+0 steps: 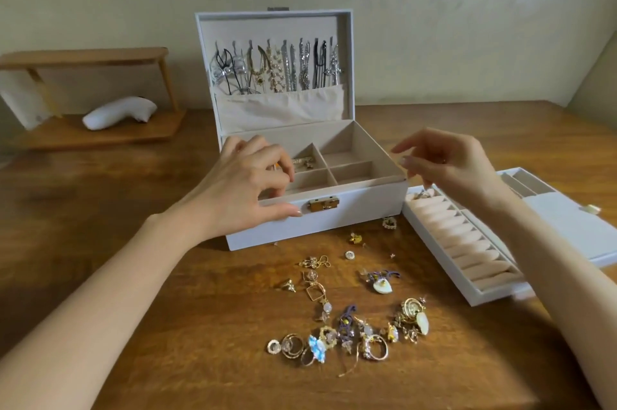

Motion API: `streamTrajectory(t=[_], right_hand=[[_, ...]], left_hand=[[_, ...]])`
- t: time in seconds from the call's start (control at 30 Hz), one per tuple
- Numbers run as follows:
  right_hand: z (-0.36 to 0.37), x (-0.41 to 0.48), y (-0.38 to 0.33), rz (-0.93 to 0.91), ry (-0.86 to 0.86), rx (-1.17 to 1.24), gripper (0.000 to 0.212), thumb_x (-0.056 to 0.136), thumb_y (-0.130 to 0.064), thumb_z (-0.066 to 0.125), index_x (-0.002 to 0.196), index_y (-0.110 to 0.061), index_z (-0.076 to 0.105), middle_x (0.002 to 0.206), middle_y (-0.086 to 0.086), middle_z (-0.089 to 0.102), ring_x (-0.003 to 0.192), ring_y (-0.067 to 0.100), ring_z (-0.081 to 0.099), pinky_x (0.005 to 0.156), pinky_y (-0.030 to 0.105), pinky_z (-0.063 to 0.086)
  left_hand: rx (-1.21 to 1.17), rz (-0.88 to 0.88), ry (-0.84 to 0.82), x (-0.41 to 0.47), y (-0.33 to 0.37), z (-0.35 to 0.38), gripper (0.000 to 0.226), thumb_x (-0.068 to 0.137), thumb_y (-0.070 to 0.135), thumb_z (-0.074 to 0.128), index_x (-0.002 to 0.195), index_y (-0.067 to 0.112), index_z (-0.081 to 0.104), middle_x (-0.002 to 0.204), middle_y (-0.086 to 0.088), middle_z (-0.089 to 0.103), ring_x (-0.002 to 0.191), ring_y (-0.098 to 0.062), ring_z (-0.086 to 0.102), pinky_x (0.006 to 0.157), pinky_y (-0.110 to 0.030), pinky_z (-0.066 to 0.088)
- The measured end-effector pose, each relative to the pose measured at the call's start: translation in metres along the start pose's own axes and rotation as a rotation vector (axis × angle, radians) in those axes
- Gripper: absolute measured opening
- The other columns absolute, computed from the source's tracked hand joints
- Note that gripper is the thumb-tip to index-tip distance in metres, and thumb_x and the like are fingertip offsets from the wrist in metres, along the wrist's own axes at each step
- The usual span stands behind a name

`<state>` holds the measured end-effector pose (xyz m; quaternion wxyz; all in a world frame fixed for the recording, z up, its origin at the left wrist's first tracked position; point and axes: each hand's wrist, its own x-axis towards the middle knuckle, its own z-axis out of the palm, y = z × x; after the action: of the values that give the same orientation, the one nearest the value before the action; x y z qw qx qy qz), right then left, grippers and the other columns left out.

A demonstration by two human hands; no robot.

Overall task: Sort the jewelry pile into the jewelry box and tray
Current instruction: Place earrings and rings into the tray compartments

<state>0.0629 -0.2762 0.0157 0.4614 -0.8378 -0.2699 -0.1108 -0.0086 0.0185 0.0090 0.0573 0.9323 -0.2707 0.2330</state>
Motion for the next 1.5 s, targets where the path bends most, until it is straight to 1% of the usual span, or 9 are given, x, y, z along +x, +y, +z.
streamTrajectory(t=[0.3, 0.43, 0.67, 0.8, 0.97, 1.23, 1.33, 1.4, 1.5], right_hand=[[-0.007, 0.004, 0.004, 0.008, -0.013, -0.128, 0.009, 0.085, -0.013, 0.068, 0.082, -0.021, 0.067, 0.065, -0.001, 0.067, 0.048, 0.016, 0.059, 0.049, 0.02, 0.05], [-0.008, 0.005, 0.005, 0.024, -0.016, -0.136, 0.01, 0.083, -0.014, 0.07, 0.079, -0.021, 0.065, 0.066, -0.001, 0.068, 0.052, 0.018, 0.062, 0.051, 0.027, 0.053], [-0.014, 0.007, 0.01, 0.038, -0.008, -0.281, 0.016, 0.081, -0.009, 0.071, 0.079, -0.024, 0.066, 0.074, -0.009, 0.065, 0.054, 0.007, 0.058, 0.053, 0.016, 0.05], [-0.028, 0.01, 0.026, 0.138, -0.159, -0.472, 0.033, 0.082, -0.002, 0.068, 0.076, -0.034, 0.062, 0.081, -0.007, 0.065, 0.072, 0.006, 0.059, 0.069, 0.025, 0.053], [-0.038, 0.012, 0.038, 0.196, -0.241, -0.556, 0.026, 0.082, -0.005, 0.069, 0.088, -0.03, 0.071, 0.085, -0.011, 0.062, 0.072, 0.0, 0.053, 0.06, 0.015, 0.042], [-0.041, 0.013, 0.045, 0.186, -0.301, -0.605, 0.021, 0.084, -0.021, 0.069, 0.08, -0.041, 0.065, 0.088, -0.009, 0.066, 0.075, 0.003, 0.056, 0.069, 0.026, 0.052], [-0.037, 0.01, 0.026, 0.016, -0.215, -0.474, 0.028, 0.08, -0.017, 0.073, 0.077, -0.044, 0.063, 0.088, -0.006, 0.068, 0.073, 0.005, 0.059, 0.067, 0.025, 0.053], [-0.023, 0.004, 0.003, -0.053, -0.347, -0.382, 0.019, 0.075, -0.021, 0.077, 0.08, -0.039, 0.07, 0.085, -0.011, 0.067, 0.072, 0.004, 0.058, 0.062, 0.021, 0.049], [0.003, -0.002, -0.008, -0.066, -0.555, -0.62, 0.018, 0.075, -0.034, 0.078, 0.091, -0.037, 0.072, 0.088, -0.016, 0.064, 0.077, 0.001, 0.053, 0.059, 0.016, 0.037]], left_hand=[[0.014, 0.058, 0.082, 0.005, 0.0, 0.002, 0.038, 0.078, 0.055, 0.052, 0.058, 0.025, 0.038, 0.095, 0.014, 0.055, 0.092, -0.01, 0.04, 0.086, -0.034, 0.026], [-0.023, 0.05, 0.091, 0.003, -0.005, 0.003, 0.038, 0.077, 0.054, 0.053, 0.059, 0.025, 0.035, 0.095, 0.016, 0.053, 0.093, -0.009, 0.039, 0.083, -0.032, 0.026], [0.024, 0.024, 0.074, 0.004, -0.012, 0.009, 0.039, 0.076, 0.055, 0.053, 0.058, 0.026, 0.034, 0.095, 0.015, 0.054, 0.093, -0.013, 0.04, 0.081, -0.031, 0.024], [0.063, -0.05, 0.067, 0.007, -0.023, 0.013, 0.04, 0.076, 0.059, 0.049, 0.058, 0.024, 0.039, 0.097, 0.014, 0.054, 0.093, -0.012, 0.039, 0.079, -0.028, 0.02], [0.153, -0.089, 0.041, 0.006, -0.025, 0.008, 0.04, 0.076, 0.065, 0.041, 0.059, 0.03, 0.035, 0.097, 0.016, 0.053, 0.094, -0.011, 0.037, 0.079, -0.026, 0.015], [0.112, -0.111, 0.063, 0.0, -0.022, 0.009, 0.046, 0.081, 0.077, 0.021, 0.065, 0.036, 0.034, 0.096, 0.013, 0.054, 0.094, -0.014, 0.042, 0.079, -0.028, 0.017], [0.113, -0.111, 0.092, -0.002, -0.021, 0.009, 0.052, 0.081, 0.078, 0.021, 0.066, 0.033, 0.042, 0.095, 0.011, 0.056, 0.094, -0.017, 0.045, 0.08, -0.032, 0.022], [0.134, -0.1, 0.095, 0.0, -0.018, 0.008, 0.055, 0.081, 0.077, 0.024, 0.07, 0.029, 0.049, 0.096, 0.01, 0.056, 0.094, -0.019, 0.047, 0.08, -0.033, 0.022], [0.172, -0.074, 0.135, 0.002, -0.009, 0.003, 0.046, 0.08, 0.065, 0.043, 0.085, 0.023, 0.061, 0.098, 0.006, 0.058, 0.095, -0.022, 0.05, 0.081, -0.03, 0.024]])
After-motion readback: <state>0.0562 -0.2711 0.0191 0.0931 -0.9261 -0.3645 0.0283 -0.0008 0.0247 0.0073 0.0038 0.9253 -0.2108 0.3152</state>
